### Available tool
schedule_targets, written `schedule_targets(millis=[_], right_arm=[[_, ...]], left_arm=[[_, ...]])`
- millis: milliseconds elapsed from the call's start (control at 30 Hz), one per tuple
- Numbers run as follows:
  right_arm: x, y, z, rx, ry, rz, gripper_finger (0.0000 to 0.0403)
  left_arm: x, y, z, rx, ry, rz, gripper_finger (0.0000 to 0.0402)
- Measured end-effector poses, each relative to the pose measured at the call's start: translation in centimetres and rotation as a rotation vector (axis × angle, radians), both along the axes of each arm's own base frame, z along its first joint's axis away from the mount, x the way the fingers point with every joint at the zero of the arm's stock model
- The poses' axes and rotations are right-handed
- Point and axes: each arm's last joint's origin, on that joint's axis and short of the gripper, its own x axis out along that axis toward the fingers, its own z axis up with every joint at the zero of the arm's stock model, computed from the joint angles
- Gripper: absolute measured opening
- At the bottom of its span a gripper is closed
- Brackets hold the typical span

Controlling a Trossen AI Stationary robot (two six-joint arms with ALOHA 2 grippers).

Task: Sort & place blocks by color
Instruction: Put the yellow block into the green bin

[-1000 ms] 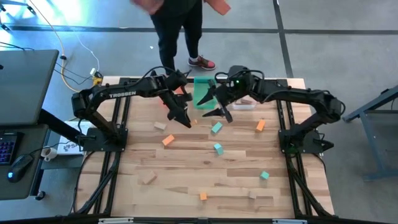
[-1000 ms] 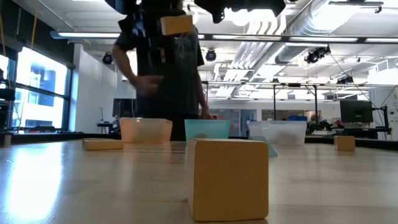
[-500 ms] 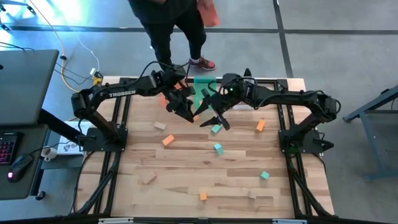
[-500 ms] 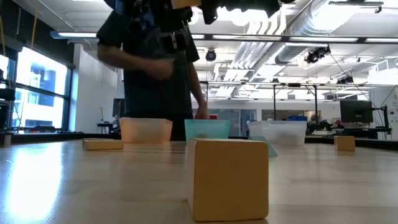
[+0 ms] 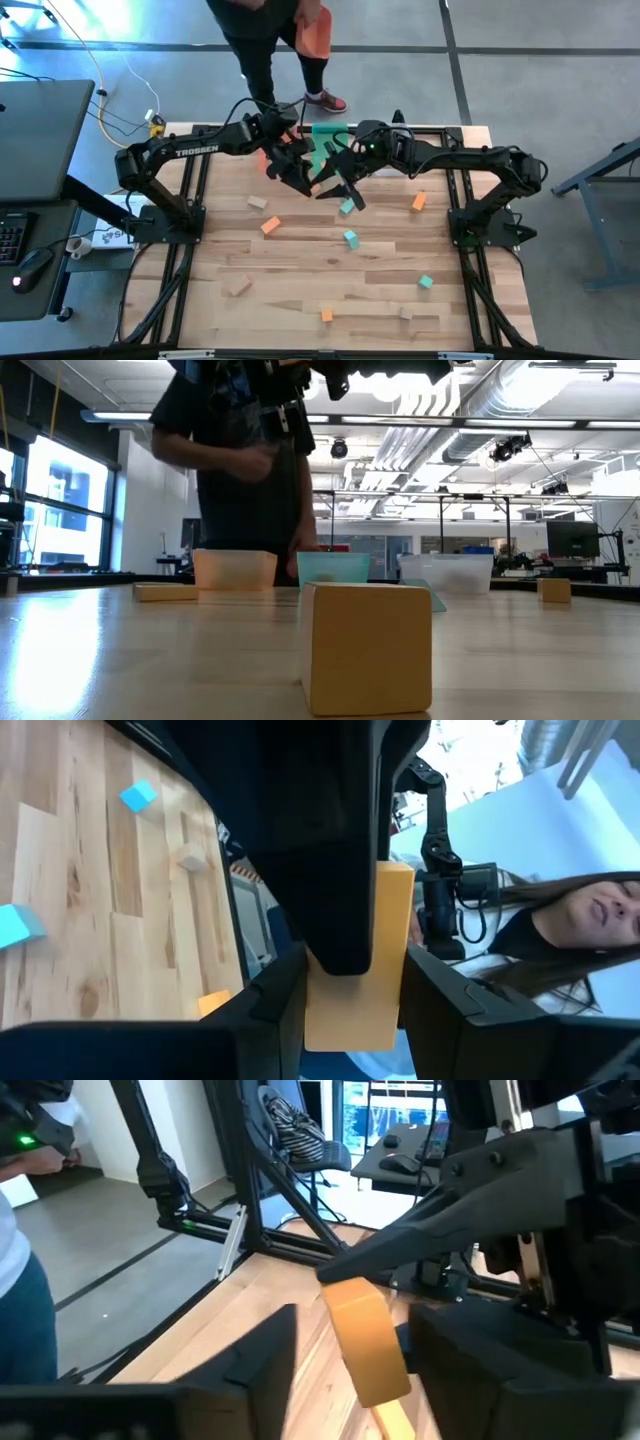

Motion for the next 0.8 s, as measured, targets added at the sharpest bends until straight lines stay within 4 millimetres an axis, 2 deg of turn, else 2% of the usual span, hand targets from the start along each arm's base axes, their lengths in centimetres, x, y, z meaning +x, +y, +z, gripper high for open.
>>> schedule_targets(millis=[233,500,800], right_arm=[[-0.02,0.03,0.05,-0.018,-0.012,0.006,0.0037],[-0.05,0.01,-0.01,0.0,0.004,-0.001,0.0035],[-0.26,-0.35,-0.69,0.016,0.081,-0.036,0.0032]], left_arm=[[-0.03,-0.07,0.02,-0.008,-0.006,-0.019,0.0108],[0.0,-0.04,0.04,0.002,-0.01,-0.011,0.0128],[0.17,0.22,-0.09,0.064,0.008,0.084,0.019]])
